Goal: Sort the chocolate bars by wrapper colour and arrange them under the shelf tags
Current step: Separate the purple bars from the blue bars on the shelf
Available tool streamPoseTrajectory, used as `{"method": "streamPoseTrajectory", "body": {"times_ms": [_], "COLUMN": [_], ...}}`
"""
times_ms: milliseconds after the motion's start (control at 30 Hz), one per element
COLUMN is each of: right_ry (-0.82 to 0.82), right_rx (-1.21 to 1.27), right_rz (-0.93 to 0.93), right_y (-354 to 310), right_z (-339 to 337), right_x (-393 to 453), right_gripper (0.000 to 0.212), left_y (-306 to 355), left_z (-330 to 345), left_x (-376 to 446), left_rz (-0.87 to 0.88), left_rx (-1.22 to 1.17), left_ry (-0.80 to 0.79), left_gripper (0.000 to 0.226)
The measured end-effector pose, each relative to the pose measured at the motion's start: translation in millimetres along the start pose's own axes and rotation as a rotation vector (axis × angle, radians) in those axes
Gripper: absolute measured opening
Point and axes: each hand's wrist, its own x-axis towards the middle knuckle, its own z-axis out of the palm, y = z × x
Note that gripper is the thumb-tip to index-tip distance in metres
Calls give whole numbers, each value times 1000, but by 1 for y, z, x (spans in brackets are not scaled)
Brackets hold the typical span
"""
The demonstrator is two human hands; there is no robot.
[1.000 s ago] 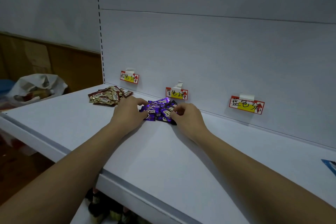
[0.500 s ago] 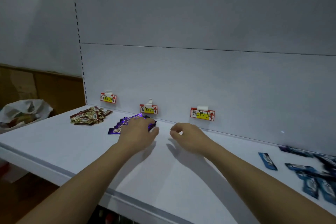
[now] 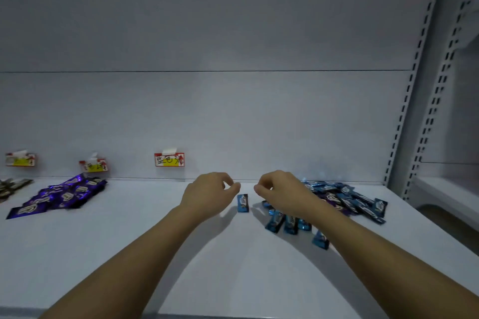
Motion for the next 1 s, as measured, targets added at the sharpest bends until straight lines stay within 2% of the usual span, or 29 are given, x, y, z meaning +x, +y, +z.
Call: {"method": "streamPoseTrajectory", "body": {"times_ms": [167, 267, 333, 433, 500, 633, 767, 933, 1000], "right_ry": [97, 157, 171, 201, 162, 7, -141, -137, -124], "right_rx": [52, 60, 68, 99, 77, 37, -57, -94, -92], "right_rz": [113, 139, 143, 141, 111, 56, 108, 163, 156], "right_y": [81, 117, 132, 150, 161, 169, 169, 167, 166], "right_z": [-36, -54, -60, -60, -59, -67, -73, -71, -68], "right_x": [-6, 6, 16, 25, 24, 18, 13, 11, 10], "right_gripper": [20, 14, 14, 15, 12, 9, 8, 20, 20], "left_y": [81, 119, 136, 144, 135, 107, 97, 121, 124], "left_z": [56, 86, 98, 112, 116, 103, 98, 113, 116], "left_x": [19, 32, 42, 55, 59, 67, 68, 56, 55], "left_rz": [146, 221, 231, 248, 269, 221, 200, 370, 374], "left_rx": [-186, -155, -149, -206, -262, -283, -255, -148, -109], "left_ry": [-93, -92, -80, -149, -229, -389, -357, -308, -285], "left_gripper": [27, 27, 31, 42, 45, 37, 24, 36, 34]}}
